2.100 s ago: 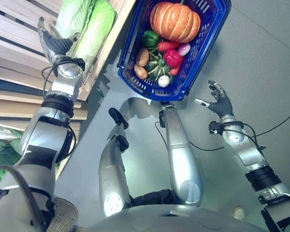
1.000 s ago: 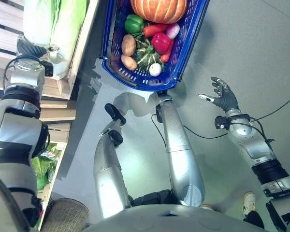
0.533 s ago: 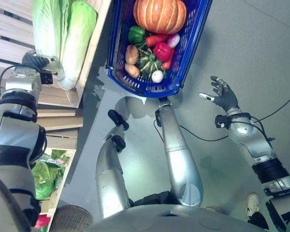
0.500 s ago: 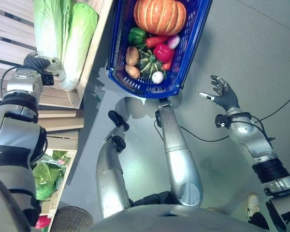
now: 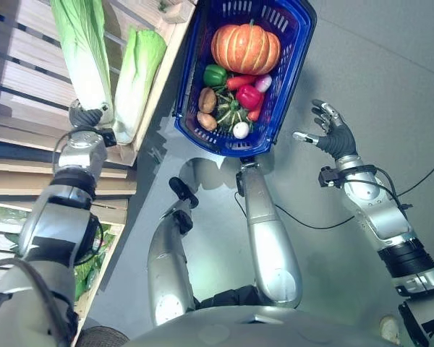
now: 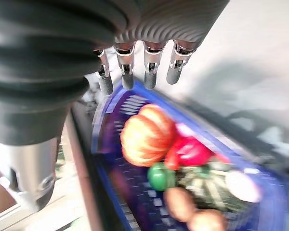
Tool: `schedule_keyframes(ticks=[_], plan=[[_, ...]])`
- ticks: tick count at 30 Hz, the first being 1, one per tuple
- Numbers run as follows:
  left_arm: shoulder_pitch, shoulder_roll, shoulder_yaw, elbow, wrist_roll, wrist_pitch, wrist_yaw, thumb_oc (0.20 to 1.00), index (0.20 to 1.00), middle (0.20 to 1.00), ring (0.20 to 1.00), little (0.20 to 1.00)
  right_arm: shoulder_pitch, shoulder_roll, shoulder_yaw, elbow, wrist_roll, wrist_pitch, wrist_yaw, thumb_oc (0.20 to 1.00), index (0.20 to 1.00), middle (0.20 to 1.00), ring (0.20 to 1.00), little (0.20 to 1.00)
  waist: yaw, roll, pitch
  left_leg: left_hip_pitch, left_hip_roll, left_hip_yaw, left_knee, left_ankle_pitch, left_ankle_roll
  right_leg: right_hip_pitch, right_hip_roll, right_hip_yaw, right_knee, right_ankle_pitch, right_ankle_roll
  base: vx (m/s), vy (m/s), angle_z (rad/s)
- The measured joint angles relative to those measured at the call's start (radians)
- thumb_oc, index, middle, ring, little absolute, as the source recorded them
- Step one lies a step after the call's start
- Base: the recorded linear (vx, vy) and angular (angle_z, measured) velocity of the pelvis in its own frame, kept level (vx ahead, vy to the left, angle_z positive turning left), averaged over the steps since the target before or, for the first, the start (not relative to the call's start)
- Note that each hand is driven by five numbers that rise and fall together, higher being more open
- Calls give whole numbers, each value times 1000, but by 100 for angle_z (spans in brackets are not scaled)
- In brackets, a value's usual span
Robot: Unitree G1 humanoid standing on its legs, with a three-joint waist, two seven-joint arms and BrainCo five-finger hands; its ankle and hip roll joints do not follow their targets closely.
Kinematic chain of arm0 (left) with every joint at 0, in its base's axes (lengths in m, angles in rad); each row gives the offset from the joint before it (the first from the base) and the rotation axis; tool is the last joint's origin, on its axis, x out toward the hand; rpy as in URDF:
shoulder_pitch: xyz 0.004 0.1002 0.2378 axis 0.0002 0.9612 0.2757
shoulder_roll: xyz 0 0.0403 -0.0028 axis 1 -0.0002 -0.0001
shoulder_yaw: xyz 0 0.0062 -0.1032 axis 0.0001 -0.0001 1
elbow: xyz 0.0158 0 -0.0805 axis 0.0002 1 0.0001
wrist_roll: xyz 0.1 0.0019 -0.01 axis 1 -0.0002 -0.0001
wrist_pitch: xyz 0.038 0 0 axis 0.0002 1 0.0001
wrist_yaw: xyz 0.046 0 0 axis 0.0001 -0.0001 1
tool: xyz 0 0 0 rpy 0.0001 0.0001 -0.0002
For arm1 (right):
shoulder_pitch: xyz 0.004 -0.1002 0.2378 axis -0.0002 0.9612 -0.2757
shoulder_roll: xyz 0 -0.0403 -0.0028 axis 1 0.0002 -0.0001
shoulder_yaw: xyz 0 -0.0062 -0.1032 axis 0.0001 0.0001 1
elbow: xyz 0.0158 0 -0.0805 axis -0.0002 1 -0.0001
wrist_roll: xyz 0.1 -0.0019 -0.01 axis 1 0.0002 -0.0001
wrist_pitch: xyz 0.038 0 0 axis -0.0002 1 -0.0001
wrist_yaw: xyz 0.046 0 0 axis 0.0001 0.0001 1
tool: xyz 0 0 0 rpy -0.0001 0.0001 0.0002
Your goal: Pick up fruits and vegetables into the basket
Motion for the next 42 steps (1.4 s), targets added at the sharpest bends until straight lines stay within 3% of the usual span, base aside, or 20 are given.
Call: schedule_keyframes(ticks=[6, 12, 20, 28, 35, 42], plan=[[122, -101, 16, -201, 82, -89, 65, 200, 200, 200, 200, 200, -28, 7, 1, -62, -16, -41, 32, 1000, 1000, 1000, 1000, 1000, 45, -4, 21, 43, 13, -31, -6, 11, -8, 69, 3, -40, -14, -5, -6, -7, -115, 10], [188, -117, 17, -303, 228, -169, 124, 200, 200, 200, 200, 200, -68, 15, 0, -67, 30, -42, 110, 1000, 1000, 1000, 1000, 1000, 103, -4, 32, 106, 16, -65, -13, 15, -14, 155, 1, -74, -22, -12, -15, -5, -133, 11], [232, -102, 10, -482, 365, -238, 129, 200, 200, 200, 200, 200, -187, 157, 29, -88, 235, -7, 153, 1000, 1000, 1000, 1000, 1000, 186, -3, 35, 148, 20, -110, -16, 27, -15, 236, -3, -119, -40, -12, -18, -27, -98, 15], [246, -100, -19, -589, 484, -269, 129, 200, 200, 200, 200, 200, -214, 334, 80, -88, 482, -1, 78, 1000, 1000, 1000, 1000, 1000, 231, -7, 37, 182, 30, -148, -15, 28, -15, 318, -3, -168, -68, -8, -24, 2, -122, 12], [243, -98, -105, -620, 647, -273, 131, 200, 200, 200, 200, 200, -282, 377, 123, -68, 579, -41, -8, 1000, 1000, 1000, 1000, 1000, 268, -18, 44, 219, 31, -171, 7, 13, -10, 393, -8, -195, -87, -10, -20, 34, -68, 11], [214, -64, -170, -635, 798, -249, 145, 200, 200, 200, 200, 200, -292, 407, 143, -1, 737, -46, -21, 1000, 1000, 1000, 1000, 1000, 288, -35, 53, 236, 32, -175, 20, 3, -5, 425, -11, -201, -92, -12, -12, 10, -14, 3]])
